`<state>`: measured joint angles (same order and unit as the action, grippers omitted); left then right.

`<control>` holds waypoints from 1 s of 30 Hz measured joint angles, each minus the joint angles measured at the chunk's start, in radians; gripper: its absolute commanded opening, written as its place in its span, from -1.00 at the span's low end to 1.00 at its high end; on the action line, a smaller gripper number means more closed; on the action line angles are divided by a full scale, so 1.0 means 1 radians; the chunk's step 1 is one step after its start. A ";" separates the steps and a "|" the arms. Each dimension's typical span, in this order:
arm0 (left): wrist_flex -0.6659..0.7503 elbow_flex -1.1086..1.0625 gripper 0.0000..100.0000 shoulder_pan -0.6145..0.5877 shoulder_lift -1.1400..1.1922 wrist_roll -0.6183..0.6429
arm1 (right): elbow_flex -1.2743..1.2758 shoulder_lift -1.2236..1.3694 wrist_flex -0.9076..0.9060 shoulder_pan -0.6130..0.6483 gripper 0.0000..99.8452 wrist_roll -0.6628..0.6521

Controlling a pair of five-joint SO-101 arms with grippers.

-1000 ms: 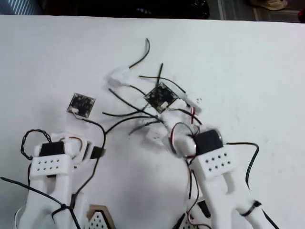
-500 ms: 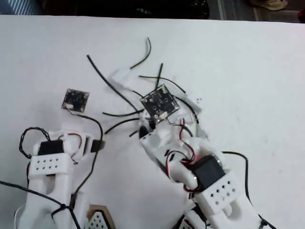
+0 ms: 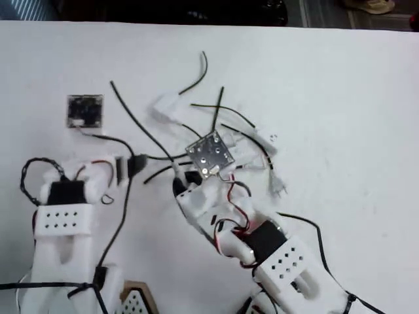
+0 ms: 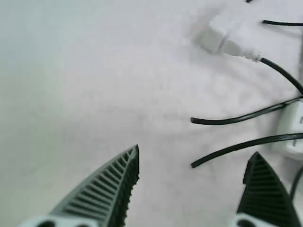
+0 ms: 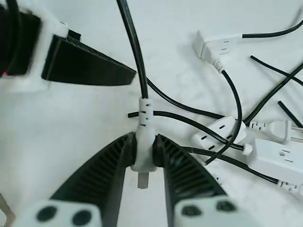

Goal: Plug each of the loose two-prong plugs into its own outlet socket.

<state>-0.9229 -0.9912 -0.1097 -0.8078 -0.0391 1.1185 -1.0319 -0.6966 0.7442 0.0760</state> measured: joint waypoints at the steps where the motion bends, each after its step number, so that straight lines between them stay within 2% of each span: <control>1: 0.000 0.000 -0.31 0.034 0.000 0.002 | 0.000 0.000 0.000 -0.003 -0.97 0.005; 5: 0.000 0.000 -0.32 0.153 0.000 0.002 | 0.011 0.000 0.000 -0.003 -0.97 0.008; 10: 0.000 0.000 -0.32 0.212 -0.028 0.003 | 0.021 0.000 0.000 -0.006 -0.97 0.009; 21: -0.147 0.002 -0.31 0.333 -0.324 0.002 | 0.048 -0.003 0.000 -0.006 -0.97 0.009; 26: -0.158 0.002 -0.31 0.301 -0.336 0.003 | 0.048 -0.003 0.000 -0.006 -0.97 0.009; 30: -0.158 0.002 -0.31 0.198 -0.336 -0.005 | 0.048 -0.003 0.000 -0.095 -0.97 0.009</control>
<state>-1.0810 -0.9897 0.0882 -1.1439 -0.0437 1.1661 -1.0349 -0.6966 0.6490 0.0852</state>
